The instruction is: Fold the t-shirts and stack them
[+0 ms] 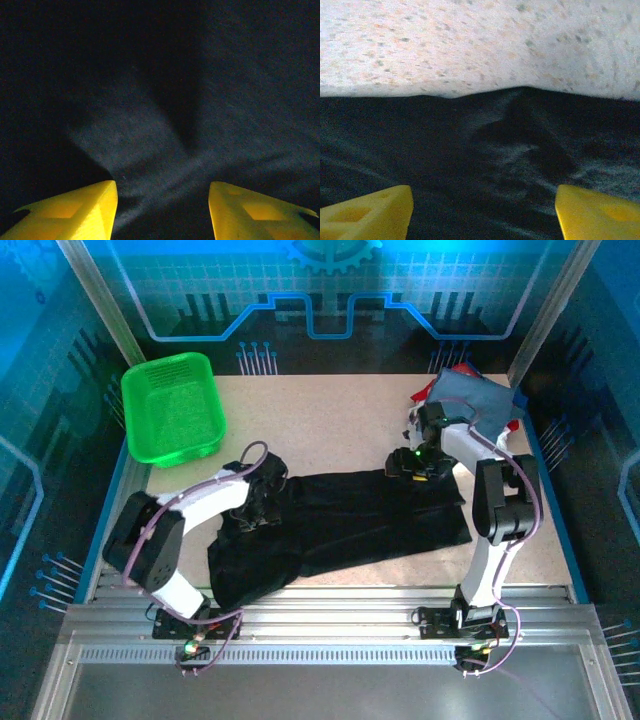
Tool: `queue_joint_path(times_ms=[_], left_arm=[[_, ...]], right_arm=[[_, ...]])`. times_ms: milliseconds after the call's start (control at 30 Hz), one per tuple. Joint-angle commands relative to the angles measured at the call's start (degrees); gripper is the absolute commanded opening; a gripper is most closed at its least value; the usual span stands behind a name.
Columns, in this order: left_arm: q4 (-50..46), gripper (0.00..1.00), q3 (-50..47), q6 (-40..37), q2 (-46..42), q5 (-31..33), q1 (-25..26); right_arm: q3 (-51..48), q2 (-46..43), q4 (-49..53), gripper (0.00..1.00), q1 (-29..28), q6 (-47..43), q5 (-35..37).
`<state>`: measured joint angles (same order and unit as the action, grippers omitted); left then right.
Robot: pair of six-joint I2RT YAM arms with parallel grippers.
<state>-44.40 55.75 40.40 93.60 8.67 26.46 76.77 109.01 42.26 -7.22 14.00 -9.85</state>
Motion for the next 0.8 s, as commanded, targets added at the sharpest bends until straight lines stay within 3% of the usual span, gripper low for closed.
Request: queue_joint_path(times_ms=[0,300,533,700,767], left_arm=[[-3.17,0.49,4.75,2.82,4.87,3.65,-0.6],[-2.03,0.46,25.28,-5.22,24.48,6.92,-6.5],[-12.39,0.47,62.72,-16.39,45.75,7.09,-7.95],[-20.26,0.48,89.48,-17.53,60.67,2.91,-9.86],[-19.17,0.51,93.61,-17.51,63.56,-0.6,-10.5]], right_arm=[[0.41,3.25,4.88,0.68,-0.77,4.6,4.84],[-2.92,4.54,8.82,0.61,-1.61,8.13,15.73],[-6.85,1.75,10.1,0.62,-2.33,9.19,13.37],[-10.98,-0.4,11.18,0.64,-5.36,10.92,8.93],[-12.59,-0.89,11.43,0.64,-6.81,11.9,6.77]])
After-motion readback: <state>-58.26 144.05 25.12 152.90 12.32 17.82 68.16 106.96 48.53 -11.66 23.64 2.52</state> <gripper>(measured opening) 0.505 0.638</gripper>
